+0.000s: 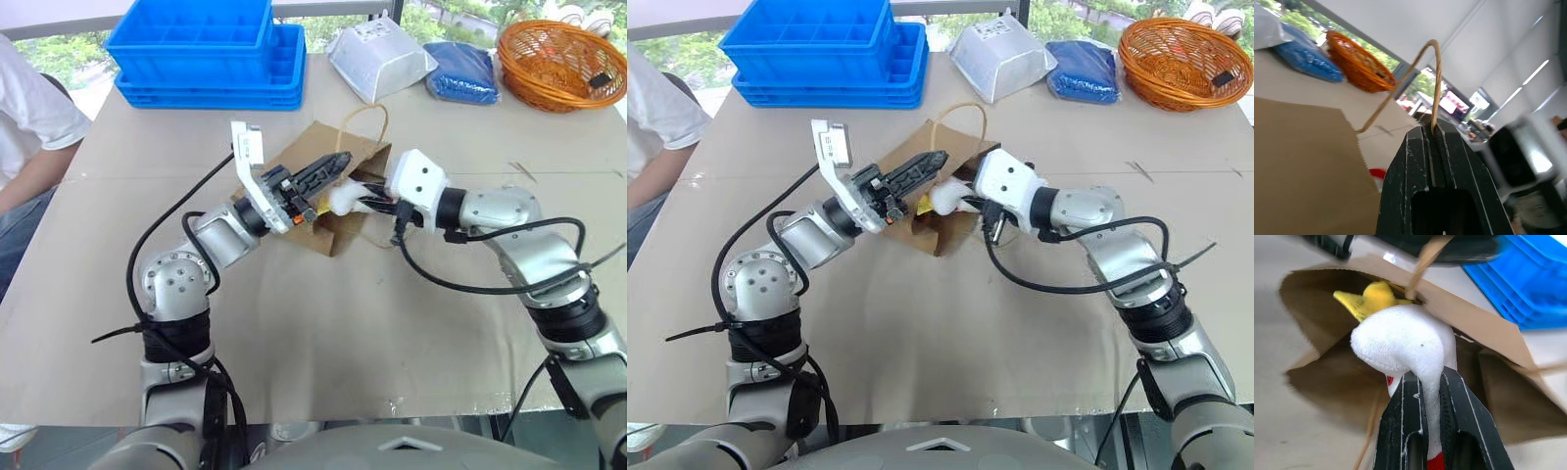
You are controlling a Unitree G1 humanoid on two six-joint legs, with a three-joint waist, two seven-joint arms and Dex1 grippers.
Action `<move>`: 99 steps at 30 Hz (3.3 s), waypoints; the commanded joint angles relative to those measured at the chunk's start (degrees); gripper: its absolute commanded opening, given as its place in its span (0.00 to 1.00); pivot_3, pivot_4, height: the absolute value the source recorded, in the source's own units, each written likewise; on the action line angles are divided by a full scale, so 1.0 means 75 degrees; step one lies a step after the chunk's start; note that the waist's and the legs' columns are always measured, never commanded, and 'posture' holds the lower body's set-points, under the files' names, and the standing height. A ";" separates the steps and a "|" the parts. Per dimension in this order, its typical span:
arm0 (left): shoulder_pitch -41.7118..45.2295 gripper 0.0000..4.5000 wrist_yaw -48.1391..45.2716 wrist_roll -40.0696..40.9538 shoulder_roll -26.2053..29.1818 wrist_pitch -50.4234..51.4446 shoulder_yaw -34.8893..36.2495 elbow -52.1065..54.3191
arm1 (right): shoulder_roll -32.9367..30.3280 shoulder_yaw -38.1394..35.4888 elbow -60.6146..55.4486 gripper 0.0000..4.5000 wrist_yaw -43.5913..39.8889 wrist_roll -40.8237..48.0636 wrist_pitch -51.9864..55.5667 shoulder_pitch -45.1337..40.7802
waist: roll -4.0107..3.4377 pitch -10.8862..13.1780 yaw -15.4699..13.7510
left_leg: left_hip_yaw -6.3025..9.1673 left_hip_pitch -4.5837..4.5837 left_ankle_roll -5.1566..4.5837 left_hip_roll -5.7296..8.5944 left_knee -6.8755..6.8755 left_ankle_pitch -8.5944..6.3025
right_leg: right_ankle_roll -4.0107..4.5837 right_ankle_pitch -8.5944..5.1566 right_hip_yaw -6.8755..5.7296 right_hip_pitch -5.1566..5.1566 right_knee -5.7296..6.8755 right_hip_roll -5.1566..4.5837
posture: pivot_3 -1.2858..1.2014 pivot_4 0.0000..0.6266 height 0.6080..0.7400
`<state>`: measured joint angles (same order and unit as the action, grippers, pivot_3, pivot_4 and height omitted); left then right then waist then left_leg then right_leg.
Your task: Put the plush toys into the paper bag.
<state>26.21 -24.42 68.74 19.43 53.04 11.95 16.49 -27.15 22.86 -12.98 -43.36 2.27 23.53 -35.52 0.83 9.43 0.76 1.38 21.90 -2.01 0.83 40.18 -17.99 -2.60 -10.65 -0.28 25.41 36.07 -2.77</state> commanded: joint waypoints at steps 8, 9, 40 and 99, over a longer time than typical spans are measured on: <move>0.0195 0.00 0.0350 0.0828 0.0177 0.0311 0.0055 0.0187 | 0.1228 0.0988 0.3171 0.02 0.0383 -0.1448 -0.4451 -0.0812 | -0.0001 0.0000 0.0021 | 0.0007 -0.0002 0.0007 -0.0002 -0.0002 0.0004 | 0.0001 0.0000 -0.0002 0.0003 0.0003 0.0004 | 0.52 0.24 1.00; 0.0184 0.00 0.0368 0.0828 0.0198 0.0316 0.0058 0.0191 | 0.1306 0.1000 0.3415 0.02 0.0352 -0.1491 -0.4750 -0.0825 | -0.0001 0.0000 0.0026 | 0.0006 -0.0002 0.0008 -0.0002 -0.0003 0.0004 | 0.0001 0.0000 -0.0002 0.0003 0.0003 0.0004 | 0.52 0.24 1.00; -0.0454 0.00 -0.1369 -0.1604 0.1818 -0.0802 -0.0036 0.0018 | 0.1037 -0.3161 -0.2110 0.90 0.1507 0.2133 0.5549 0.1788 | -0.0005 0.0003 -0.0009 | 0.0003 0.0000 0.0011 -0.0003 -0.0004 0.0006 | 0.0004 -0.0002 0.0009 0.0004 0.0013 -0.0002 | 0.52 0.24 1.00; 0.1740 0.72 -0.4043 -0.3040 0.2541 -0.1417 -0.0343 -0.2375 | -0.3455 -0.5276 -0.3314 0.70 0.2863 0.9942 0.3722 0.1898 | -0.0017 0.0012 -0.0002 | -0.0042 0.0021 -0.0065 -0.0024 -0.0001 -0.0034 | -0.0008 -0.0005 0.0030 0.0020 -0.0024 0.0026 | 0.52 0.24 1.00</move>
<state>40.38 -53.03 43.49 36.54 40.62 6.40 -4.82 -51.06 -12.18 -34.96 -15.29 76.90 52.97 -22.33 0.70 9.52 0.74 1.10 22.08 -2.59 0.62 40.16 -18.30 -2.66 -10.69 -0.09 25.56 35.87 -2.57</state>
